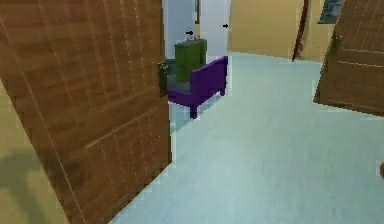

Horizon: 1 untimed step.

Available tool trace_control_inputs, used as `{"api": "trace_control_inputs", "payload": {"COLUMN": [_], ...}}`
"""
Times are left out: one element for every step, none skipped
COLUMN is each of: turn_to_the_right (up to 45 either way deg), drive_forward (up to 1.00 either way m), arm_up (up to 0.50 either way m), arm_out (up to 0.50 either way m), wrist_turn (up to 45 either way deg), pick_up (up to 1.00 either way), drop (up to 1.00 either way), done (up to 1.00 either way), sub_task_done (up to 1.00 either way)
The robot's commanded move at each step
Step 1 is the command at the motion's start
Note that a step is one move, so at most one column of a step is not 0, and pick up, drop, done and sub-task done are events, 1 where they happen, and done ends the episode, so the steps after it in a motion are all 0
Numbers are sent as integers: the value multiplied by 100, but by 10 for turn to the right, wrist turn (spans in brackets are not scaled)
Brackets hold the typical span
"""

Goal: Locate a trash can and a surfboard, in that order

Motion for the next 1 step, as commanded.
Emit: {"api": "trace_control_inputs", "payload": {"turn_to_the_right": [240], "drive_forward": [0], "arm_up": [0], "arm_out": [0], "wrist_turn": [0], "pick_up": [0], "drop": [0], "done": [0], "sub_task_done": [0]}}
